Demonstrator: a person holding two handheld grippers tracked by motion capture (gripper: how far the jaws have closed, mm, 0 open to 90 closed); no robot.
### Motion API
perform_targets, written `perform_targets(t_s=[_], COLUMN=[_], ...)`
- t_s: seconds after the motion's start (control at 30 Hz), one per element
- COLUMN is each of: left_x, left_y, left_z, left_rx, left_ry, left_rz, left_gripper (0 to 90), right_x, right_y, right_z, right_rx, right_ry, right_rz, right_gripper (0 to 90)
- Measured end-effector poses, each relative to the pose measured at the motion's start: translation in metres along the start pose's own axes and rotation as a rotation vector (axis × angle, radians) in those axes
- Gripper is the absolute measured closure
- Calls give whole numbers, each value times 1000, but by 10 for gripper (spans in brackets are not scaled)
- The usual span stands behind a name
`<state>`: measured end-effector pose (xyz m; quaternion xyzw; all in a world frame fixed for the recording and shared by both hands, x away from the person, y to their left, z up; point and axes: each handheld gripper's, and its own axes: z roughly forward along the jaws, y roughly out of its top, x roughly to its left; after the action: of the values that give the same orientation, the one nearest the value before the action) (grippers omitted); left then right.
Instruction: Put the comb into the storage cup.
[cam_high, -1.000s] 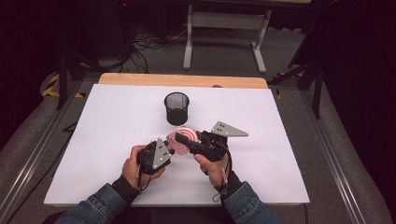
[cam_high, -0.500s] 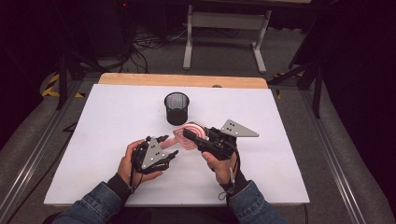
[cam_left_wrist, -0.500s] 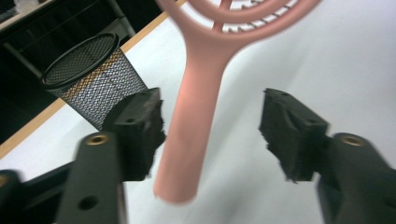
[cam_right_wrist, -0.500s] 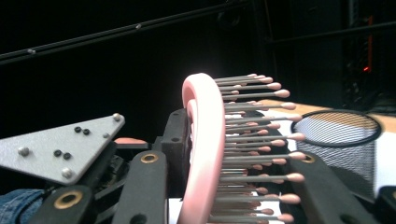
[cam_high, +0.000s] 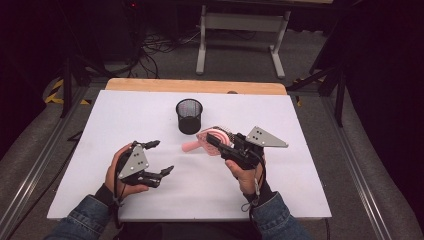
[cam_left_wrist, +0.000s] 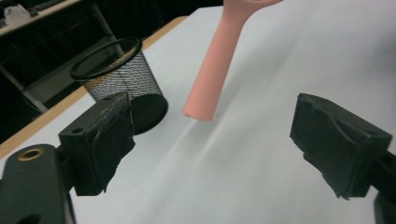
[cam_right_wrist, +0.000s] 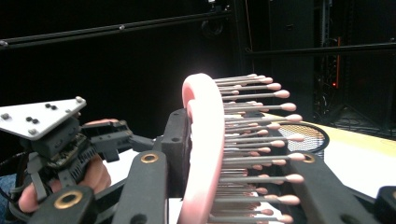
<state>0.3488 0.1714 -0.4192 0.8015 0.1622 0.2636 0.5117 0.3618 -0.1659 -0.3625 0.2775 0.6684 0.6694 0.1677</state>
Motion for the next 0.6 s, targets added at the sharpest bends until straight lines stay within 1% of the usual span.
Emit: perform_targets(t_s=[0.07,0.1,0.13,0.3,0.33,0.37,0.4,0.43,0.6], left_x=[9,9,12,17,18,20,20,21,22], left_y=[-6,-6,-10,-18,-20,-25,-25,-29,-35], left_z=[-10,-10,-14,-21,-24,-28,-28,-32,-38], left_rx=[-23,-23,-30,-13,-7,-8,-8,5,6], left_ry=[6,6,11,18,27,39,39,48,48], left_rz=[-34,-34,-54,-60,-51,-59,-59,-66,-82], left_gripper=[97,95,88,72,70,69,68,67,63], right_x=[-1,-1,-2,-3,-4,-5,-6,-6,-8], right_y=[0,0,1,2,5,7,9,10,19], right_z=[-1,-1,-1,-2,-2,-2,-3,-3,-4], right_rx=[0,0,-2,-4,-11,-18,-23,-27,-40], right_ry=[-8,-8,-12,-18,-23,-25,-28,-30,-38], right_rz=[0,0,-1,-8,-13,-17,-24,-26,-40], right_gripper=[643,643,642,642,642,643,643,643,643])
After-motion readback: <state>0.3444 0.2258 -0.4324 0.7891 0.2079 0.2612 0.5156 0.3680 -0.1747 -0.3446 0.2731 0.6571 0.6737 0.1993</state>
